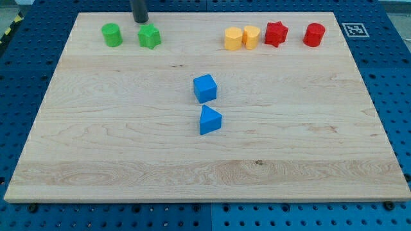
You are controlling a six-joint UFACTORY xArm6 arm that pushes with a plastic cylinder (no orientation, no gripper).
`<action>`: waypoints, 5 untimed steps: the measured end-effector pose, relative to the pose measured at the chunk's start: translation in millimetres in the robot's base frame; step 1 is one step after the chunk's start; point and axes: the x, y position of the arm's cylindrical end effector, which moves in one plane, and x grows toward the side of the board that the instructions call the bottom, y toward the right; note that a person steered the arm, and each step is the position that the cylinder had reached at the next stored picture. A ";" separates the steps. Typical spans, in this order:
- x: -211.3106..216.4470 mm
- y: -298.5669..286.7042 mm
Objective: Slide the green star to the bottom right of the green circle
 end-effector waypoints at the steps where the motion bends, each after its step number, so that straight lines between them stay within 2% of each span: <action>1: 23.8 0.0; 4: 36.1 35.1; 5: 56.8 26.1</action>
